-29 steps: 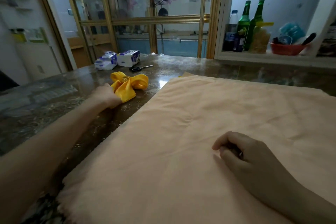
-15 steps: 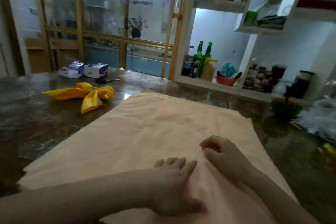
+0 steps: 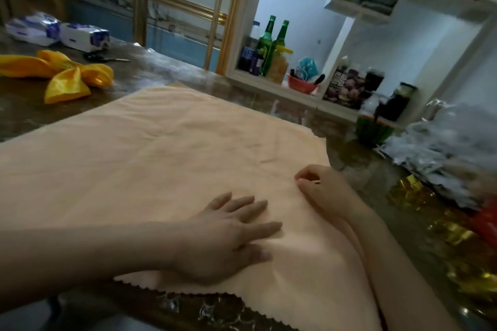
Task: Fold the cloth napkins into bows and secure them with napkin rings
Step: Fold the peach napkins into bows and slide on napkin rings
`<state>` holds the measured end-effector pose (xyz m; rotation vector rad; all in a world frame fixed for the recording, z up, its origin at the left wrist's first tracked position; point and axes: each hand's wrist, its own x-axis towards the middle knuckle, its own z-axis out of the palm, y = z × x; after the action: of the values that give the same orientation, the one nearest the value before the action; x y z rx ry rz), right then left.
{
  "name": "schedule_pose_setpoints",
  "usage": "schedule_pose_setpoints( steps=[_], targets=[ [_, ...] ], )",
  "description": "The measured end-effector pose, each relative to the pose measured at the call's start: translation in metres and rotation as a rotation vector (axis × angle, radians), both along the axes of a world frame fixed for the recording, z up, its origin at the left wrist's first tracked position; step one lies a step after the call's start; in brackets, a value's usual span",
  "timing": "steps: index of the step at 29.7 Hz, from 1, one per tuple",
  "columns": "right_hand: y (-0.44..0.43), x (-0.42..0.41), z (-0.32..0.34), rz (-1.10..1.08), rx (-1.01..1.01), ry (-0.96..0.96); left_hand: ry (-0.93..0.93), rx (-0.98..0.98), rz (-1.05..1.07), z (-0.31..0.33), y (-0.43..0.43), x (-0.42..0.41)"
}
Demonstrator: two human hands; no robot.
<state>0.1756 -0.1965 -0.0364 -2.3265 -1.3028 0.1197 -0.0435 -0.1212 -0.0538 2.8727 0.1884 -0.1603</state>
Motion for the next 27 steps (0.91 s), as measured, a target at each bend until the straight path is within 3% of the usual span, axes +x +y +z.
schedule_pose_setpoints(
  steps=[6, 9, 12, 20, 23, 27],
  targets=[
    [-0.007, 0.007, 0.005, 0.029, -0.025, 0.128, -0.074, 0.000, 0.007, 0.000, -0.006, -0.004],
    [-0.006, 0.008, 0.004, 0.043, -0.044, 0.115, -0.131, 0.024, -0.089, 0.003, -0.021, -0.011],
    [-0.005, 0.009, 0.002, 0.044, -0.047, 0.095, -0.100, 0.038, -0.227, 0.008, -0.036, -0.016],
    [-0.004, 0.008, 0.002, 0.068, -0.059, 0.037, -0.026, 0.137, -0.312, 0.015, -0.040, -0.014],
    [-0.004, 0.007, 0.003, 0.063, -0.053, 0.034, 0.001, 0.102, -0.333, 0.019, -0.037, -0.013],
    [-0.005, 0.008, 0.002, 0.066, -0.054, 0.071, -0.132, -0.025, -0.294, 0.021, -0.035, -0.018]
  ],
)
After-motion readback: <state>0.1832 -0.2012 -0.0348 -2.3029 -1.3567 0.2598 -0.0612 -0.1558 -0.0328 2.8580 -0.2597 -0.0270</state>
